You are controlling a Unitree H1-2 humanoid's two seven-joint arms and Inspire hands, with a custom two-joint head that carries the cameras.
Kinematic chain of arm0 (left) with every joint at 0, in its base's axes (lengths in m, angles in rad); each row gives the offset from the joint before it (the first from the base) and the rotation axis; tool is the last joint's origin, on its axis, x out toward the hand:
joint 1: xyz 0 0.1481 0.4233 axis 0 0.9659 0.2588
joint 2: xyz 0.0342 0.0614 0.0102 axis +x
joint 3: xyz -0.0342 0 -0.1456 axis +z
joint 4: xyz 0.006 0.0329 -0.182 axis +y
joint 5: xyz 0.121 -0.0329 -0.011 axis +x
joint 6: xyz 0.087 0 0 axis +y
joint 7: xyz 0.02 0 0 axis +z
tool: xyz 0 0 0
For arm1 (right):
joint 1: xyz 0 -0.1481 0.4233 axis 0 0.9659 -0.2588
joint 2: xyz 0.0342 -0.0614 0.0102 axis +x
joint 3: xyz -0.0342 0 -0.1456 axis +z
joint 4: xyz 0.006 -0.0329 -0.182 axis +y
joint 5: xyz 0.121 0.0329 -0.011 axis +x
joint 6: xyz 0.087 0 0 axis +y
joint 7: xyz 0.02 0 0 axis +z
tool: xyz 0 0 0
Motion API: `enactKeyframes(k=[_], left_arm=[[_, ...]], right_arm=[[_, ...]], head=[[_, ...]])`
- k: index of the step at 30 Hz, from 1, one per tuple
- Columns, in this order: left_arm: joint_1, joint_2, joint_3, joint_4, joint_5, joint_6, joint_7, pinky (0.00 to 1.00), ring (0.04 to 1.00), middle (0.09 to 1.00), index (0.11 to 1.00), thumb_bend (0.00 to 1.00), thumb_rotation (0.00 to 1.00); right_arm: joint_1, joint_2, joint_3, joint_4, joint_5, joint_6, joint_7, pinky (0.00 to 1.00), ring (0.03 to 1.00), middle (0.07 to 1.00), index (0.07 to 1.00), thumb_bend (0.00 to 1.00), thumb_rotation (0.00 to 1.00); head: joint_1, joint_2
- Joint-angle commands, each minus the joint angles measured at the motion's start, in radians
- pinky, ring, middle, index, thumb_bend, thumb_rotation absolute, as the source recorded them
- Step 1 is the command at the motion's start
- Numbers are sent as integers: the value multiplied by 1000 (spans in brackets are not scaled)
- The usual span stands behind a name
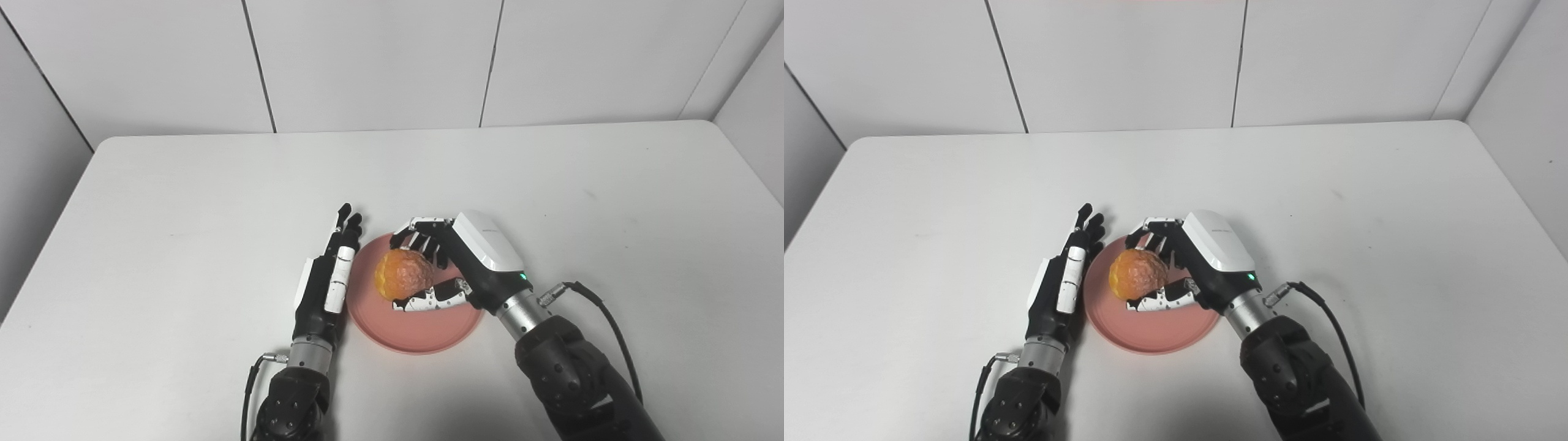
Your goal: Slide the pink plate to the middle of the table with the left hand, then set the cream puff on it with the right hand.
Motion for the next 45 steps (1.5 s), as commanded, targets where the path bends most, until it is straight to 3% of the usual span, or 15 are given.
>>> enactKeyframes(k=[1,3,8,15,17,18,23,24,26,29,32,45], left_arm=[[-18,-16,-8,-28,8,-29,3,975,967,969,978,687,1000],[-18,-16,-9,-31,6,-27,1,978,969,970,979,684,1000],[-12,-17,-9,-47,0,-14,0,984,971,970,977,671,1000],[-12,-17,-12,-50,9,-8,4,988,968,964,966,694,1000],[-11,-16,-15,-53,12,-7,4,985,972,970,975,682,1000],[-11,-15,-15,-54,12,-7,3,985,973,972,979,682,1000],[-11,-15,-13,-62,1,1,-3,990,977,976,984,677,1000],[-11,-15,-12,-63,1,3,-3,989,976,974,983,673,1000],[-11,-13,-13,-66,-5,8,-10,997,982,979,989,670,1000],[-11,-12,-12,-69,-9,10,-14,1000,986,981,989,669,1000],[-10,-15,-9,-73,-20,14,-15,1000,989,981,988,672,1000],[-8,-18,-6,-67,-20,3,-10,998,984,979,982,680,1000]], right_arm=[[-27,-7,5,-10,-18,-52,-5,260,369,443,546,510,0],[-30,-13,8,-11,-31,-55,-9,252,390,472,517,514,0],[-33,-34,11,-13,-69,-66,-18,278,370,456,546,510,0],[-26,-54,7,-12,-88,-88,-41,384,427,492,512,517,0],[-24,-61,11,-7,-102,-112,-59,492,524,530,473,516,0],[-22,-64,12,-6,-107,-122,-65,543,612,613,482,515,64],[-9,-73,11,-24,-128,-143,-45,694,793,806,497,514,144],[-8,-75,11,-27,-130,-142,-38,752,839,851,648,610,241],[-7,-82,12,-30,-132,-147,-25,827,898,904,763,668,357],[-6,-100,16,-35,-142,-153,-1,915,966,965,836,687,496],[-1,-109,14,-50,-141,-141,30,952,994,985,866,708,568],[24,-109,-13,-103,-170,-76,180,1000,1000,1000,918,734,571]], head=[[0,0],[-2,5],[-13,10],[-14,11],[-13,13],[-13,13],[-17,16],[-17,16],[-18,18],[-19,21],[-21,23],[-23,30]])
